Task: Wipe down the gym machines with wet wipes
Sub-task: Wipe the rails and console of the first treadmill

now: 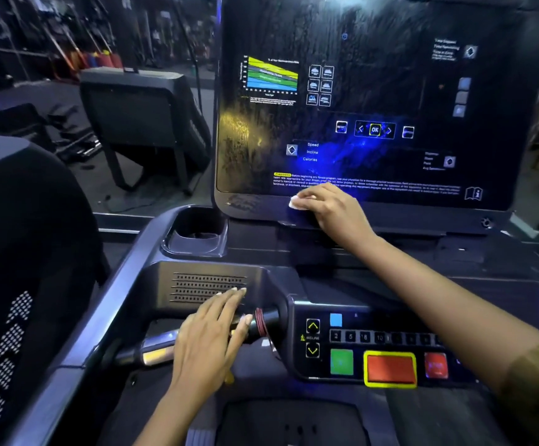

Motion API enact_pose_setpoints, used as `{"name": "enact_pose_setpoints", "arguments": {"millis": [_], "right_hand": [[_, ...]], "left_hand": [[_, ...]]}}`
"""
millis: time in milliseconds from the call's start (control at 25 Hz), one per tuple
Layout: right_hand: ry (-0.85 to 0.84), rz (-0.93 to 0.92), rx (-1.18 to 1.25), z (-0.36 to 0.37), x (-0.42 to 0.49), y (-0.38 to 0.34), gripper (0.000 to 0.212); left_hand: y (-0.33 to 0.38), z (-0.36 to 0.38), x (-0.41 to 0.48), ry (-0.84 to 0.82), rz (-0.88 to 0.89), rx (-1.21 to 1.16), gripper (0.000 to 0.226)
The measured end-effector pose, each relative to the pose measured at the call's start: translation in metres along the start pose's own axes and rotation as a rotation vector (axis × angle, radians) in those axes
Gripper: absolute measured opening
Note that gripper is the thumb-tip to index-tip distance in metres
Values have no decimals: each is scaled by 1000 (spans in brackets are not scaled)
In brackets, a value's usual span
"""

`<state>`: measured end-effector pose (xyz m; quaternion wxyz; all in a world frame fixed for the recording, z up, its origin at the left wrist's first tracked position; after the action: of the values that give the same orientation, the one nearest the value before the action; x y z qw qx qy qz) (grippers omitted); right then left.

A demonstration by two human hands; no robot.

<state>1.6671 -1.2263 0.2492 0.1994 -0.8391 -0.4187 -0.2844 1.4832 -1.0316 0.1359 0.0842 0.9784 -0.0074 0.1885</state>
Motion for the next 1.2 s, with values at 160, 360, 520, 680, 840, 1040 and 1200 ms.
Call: {"name": "enact_pose_setpoints", "arguments": {"millis": [160,360,520,680,840,1040,1200], "right_hand": [[76,141,45,-17,-42,-5,30],[470,423,294,-52,-108,-83,25],[312,376,135,0,-152,-154,30],[350,385,36,4,-160,-149,29],[441,516,-66,-29,-189,-114,29],[551,735,-193,-70,-221,-66,28],[557,661,-93,-53,-195,-93,23]], "left_hand": [[-1,-6,-5,33,147,-166,69],[36,-12,6,-13,431,-144,90],[46,-1,12,-67,516,-55,115],[43,1,12,-100,532,-17,129],[45,0,12,-86,510,-6,124],[46,0,12,-83,504,-8,119],[47,-1,12,-95,492,1,118]]}}
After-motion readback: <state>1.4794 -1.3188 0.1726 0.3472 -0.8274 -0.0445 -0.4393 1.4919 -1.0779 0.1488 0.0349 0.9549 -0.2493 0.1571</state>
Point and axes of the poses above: each hand's wrist, its own x-axis towards the middle knuckle, its own z-axis out of the palm, y = z × x, the point moved 2 cm from there along x, towards the middle knuckle, and after that the axes turned 13 degrees about x, right-handed, at the moved point
